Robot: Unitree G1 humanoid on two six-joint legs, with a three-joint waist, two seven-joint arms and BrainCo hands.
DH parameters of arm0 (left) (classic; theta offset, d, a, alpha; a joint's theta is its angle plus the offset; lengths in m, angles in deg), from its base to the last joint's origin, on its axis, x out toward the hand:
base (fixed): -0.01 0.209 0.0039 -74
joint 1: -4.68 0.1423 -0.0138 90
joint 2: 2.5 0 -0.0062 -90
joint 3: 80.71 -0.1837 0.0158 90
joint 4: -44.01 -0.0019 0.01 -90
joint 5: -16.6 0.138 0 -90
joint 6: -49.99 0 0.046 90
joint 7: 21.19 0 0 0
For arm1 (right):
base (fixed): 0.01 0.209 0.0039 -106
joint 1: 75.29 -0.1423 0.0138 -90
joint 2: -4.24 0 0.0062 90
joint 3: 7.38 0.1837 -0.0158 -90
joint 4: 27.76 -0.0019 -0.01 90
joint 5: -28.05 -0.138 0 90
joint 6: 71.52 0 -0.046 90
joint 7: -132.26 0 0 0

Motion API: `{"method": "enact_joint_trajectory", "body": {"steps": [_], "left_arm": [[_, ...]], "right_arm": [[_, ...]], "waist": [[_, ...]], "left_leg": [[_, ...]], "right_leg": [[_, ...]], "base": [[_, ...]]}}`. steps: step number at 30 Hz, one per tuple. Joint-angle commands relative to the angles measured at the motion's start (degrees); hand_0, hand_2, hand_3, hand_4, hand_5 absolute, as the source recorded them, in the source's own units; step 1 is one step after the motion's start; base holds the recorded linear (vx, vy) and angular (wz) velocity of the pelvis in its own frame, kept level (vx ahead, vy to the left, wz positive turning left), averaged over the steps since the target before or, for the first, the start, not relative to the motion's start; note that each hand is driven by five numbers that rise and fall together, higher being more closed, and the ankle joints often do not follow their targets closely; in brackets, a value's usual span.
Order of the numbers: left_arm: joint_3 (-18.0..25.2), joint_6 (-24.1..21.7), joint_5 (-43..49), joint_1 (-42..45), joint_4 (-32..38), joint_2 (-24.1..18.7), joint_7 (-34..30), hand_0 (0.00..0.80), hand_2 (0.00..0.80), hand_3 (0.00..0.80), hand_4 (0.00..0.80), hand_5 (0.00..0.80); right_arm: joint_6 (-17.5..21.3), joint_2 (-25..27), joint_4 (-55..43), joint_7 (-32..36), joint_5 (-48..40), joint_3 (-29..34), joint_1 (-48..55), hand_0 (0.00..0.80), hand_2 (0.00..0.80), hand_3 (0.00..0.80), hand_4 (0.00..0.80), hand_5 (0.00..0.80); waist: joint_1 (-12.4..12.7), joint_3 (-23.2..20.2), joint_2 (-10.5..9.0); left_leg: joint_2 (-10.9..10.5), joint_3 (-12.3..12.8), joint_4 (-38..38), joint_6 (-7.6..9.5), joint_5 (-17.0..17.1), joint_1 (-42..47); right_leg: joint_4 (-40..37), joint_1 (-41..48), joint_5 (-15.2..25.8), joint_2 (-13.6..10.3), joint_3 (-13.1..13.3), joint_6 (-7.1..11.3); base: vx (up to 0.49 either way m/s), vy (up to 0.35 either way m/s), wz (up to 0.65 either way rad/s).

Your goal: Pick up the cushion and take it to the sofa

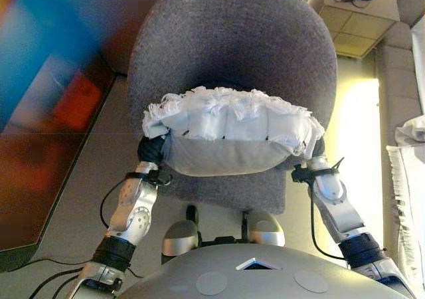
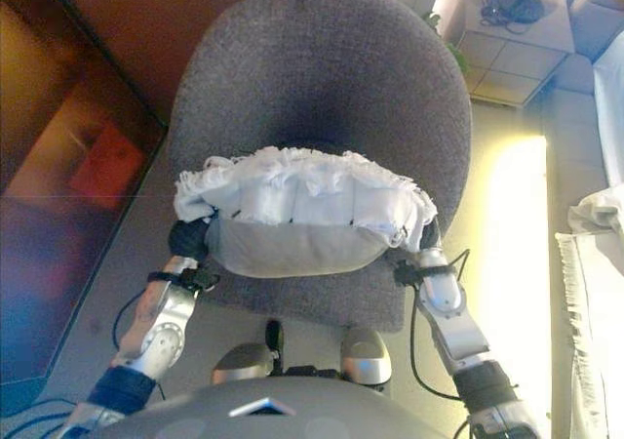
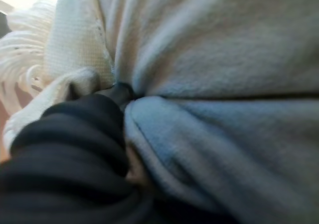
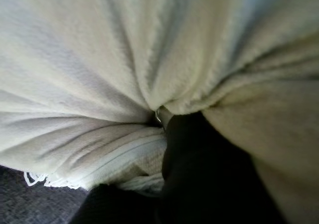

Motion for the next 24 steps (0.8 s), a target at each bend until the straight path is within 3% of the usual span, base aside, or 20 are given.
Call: {"method": "enact_joint_trajectory", "body": {"steps": [1, 8, 13, 15, 16, 17, 20, 21, 22, 23, 24], "left_arm": [[-2.54, -6.39, 5.97, -11.83, 2.49, 2.80, -0.63, 0.800, 0.800, 0.800, 0.800, 0.800], [-5.38, -9.14, 10.58, -26.22, -10.41, 5.91, 4.59, 0.800, 0.800, 0.800, 0.800, 0.800], [-5.42, -11.62, 11.11, -40.12, -26.73, 8.25, 9.64, 0.800, 0.800, 0.800, 0.800, 0.800], [-5.45, -10.43, 11.22, -45.74, -32.58, 8.50, 13.15, 0.791, 0.791, 0.791, 0.791, 0.791], [-5.59, -9.49, 11.59, -48.14, -34.96, 8.16, 14.92, 0.637, 0.637, 0.637, 0.637, 0.637], [-5.66, -8.74, 12.53, -50.08, -36.65, 8.11, 16.05, 0.565, 0.565, 0.565, 0.565, 0.565], [-6.30, -6.88, 14.02, -53.31, -40.43, 7.44, 17.65, 0.449, 0.449, 0.449, 0.449, 0.449], [-6.46, -5.90, 14.34, -54.07, -41.77, 7.36, 18.36, 0.135, 0.135, 0.135, 0.135, 0.135], [-6.41, -5.34, 13.99, -54.90, -42.89, 7.26, 18.79, 0.000, 0.000, 0.000, 0.000, 0.000], [-6.21, -4.25, 13.23, -56.03, -44.19, 6.90, 19.39, 0.000, 0.000, 0.000, 0.000, 0.000], [-5.85, -4.03, 12.91, -56.77, -45.61, 6.74, 19.59, 0.000, 0.000, 0.000, 0.000, 0.000]], "right_arm": [[4.47, -2.49, -2.22, -2.05, 1.29, -4.64, -9.98, 0.800, 0.800, 0.800, 0.800, 0.800], [4.17, -7.01, 10.36, -8.13, 1.47, -8.15, -24.79, 0.800, 0.800, 0.800, 0.800, 0.800], [-0.50, -9.79, 21.95, -9.61, -2.05, -10.69, -38.56, 0.800, 0.800, 0.800, 0.800, 0.800], [-1.66, -10.72, 27.51, -10.77, -4.47, -11.89, -43.57, 0.800, 0.800, 0.800, 0.800, 0.800], [-2.18, -10.77, 30.46, -11.43, -5.43, -12.01, -45.64, 0.800, 0.800, 0.800, 0.800, 0.800], [-1.80, -10.97, 33.30, -11.77, -5.87, -11.85, -47.46, 0.800, 0.800, 0.800, 0.800, 0.800], [-1.58, -10.66, 39.21, -12.09, -7.89, -11.19, -50.93, 0.800, 0.800, 0.800, 0.800, 0.800], [-1.65, -10.36, 41.32, -12.25, -8.45, -10.91, -51.96, 0.800, 0.800, 0.800, 0.800, 0.800], [-2.16, -9.67, 42.50, -11.79, -9.05, -10.69, -53.37, 0.800, 0.800, 0.800, 0.800, 0.800], [-2.63, -9.07, 43.79, -11.70, -9.47, -10.52, -54.79, 0.800, 0.800, 0.800, 0.800, 0.800], [-2.88, -8.64, 45.11, -11.49, -9.79, -10.36, -55.85, 0.445, 0.445, 0.445, 0.445, 0.445]], "waist": [[0.42, 2.88, -1.26], [0.12, 7.57, -1.31], [-0.83, 10.84, -0.97], [-1.05, 12.02, -1.14], [-1.12, 12.62, -1.30], [-1.07, 13.28, -1.39], [-1.04, 14.48, -1.56], [-1.10, 14.84, -1.46], [-1.23, 15.16, -1.25], [-1.31, 15.51, -1.02], [-1.35, 15.59, -0.87]], "left_leg": [[1.51, -0.10, 7.15, 0.10, -8.69, -0.39], [1.56, 0.08, 8.49, 0.19, -8.36, -3.78], [1.94, 0.56, 9.66, -0.39, -7.51, -8.21], [2.11, 0.60, 10.24, -0.72, -7.07, -10.15], [2.31, 0.71, 10.57, -0.88, -6.85, -11.17], [2.51, 0.72, 10.91, -0.93, -6.56, -12.34], [2.84, 0.74, 11.21, -1.27, -5.72, -14.67], [2.89, 0.79, 11.07, -1.50, -5.40, -15.10], [2.86, 0.92, 10.83, -1.72, -5.11, -15.56], [2.96, 1.22, 10.53, -2.02, -4.66, -16.33], [2.96, 1.40, 10.39, -2.25, -4.36, -16.84]], "right_leg": [[1.85, -4.27, 1.22, -2.70, 0.24, 3.89], [3.56, -7.69, 1.03, -2.90, 0.59, 4.13], [4.88, -11.44, 0.44, -2.19, 1.32, 3.53], [5.56, -12.98, 0.34, -1.94, 1.50, 3.35], [5.92, -13.79, 0.25, -1.75, 1.54, 3.24], [6.93, -14.76, -0.18, -1.36, 1.73, 3.03], [8.02, -16.99, -0.42, -0.65, 1.78, 2.50], [8.03, -17.53, -0.38, -0.41, 1.69, 2.26], [7.88, -18.10, -0.28, -0.22, 1.72, 2.06], [7.64, -18.80, -0.19, -0.02, 1.58, 1.84], [7.40, -19.18, -0.11, 0.11, 1.43, 1.69]], "base": [[-0.118, -0.035, 0.01], [-0.126, -0.055, 0.00], [-0.187, -0.038, -0.01], [-0.174, -0.076, -0.03], [-0.183, -0.107, -0.02], [-0.170, -0.123, -0.02], [-0.102, -0.092, 0.00], [-0.072, -0.021, -0.01], [-0.101, -0.006, -0.04], [-0.103, 0.019, -0.05], [-0.082, 0.015, -0.09]]}}
